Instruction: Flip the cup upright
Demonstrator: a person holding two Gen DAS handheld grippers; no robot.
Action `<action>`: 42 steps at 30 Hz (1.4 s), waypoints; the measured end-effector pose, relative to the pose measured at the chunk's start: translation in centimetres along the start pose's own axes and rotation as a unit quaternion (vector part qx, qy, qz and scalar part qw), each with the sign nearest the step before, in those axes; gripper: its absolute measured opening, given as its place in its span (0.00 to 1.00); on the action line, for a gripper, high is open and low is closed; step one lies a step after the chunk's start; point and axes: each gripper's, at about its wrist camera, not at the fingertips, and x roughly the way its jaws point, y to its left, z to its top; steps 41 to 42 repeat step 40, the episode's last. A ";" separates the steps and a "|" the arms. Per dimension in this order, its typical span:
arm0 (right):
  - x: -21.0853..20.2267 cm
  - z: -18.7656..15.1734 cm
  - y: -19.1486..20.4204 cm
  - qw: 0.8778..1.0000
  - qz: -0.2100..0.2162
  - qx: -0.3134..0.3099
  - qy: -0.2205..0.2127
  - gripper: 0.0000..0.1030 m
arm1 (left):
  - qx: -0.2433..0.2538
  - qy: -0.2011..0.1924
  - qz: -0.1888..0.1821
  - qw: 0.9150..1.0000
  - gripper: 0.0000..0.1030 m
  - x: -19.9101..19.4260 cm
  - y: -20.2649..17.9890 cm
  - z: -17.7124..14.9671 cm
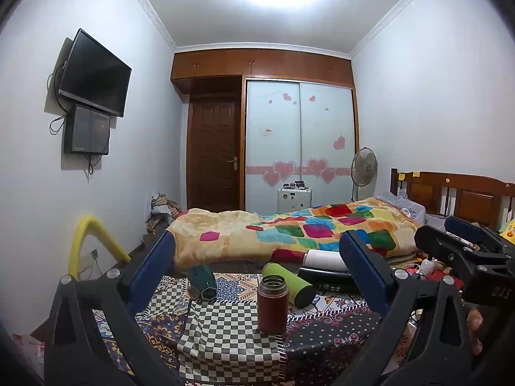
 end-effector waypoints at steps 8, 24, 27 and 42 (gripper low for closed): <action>0.0 0.0 0.0 1.000 -0.001 -0.001 -0.001 1.00 | -0.004 0.003 0.000 1.000 1.00 0.1 0.0 0.0; 0.0 0.5 -0.2 1.000 -0.003 -0.004 -0.003 1.00 | -0.006 0.007 -0.011 1.000 1.00 0.1 -0.2 0.0; 0.0 0.5 -0.3 1.000 -0.004 -0.004 -0.002 1.00 | -0.005 0.008 -0.007 1.000 1.00 0.0 -0.2 0.0; 0.2 0.3 -0.6 1.000 -0.005 -0.005 0.001 1.00 | -0.005 0.014 -0.010 1.000 1.00 0.4 -0.4 -0.1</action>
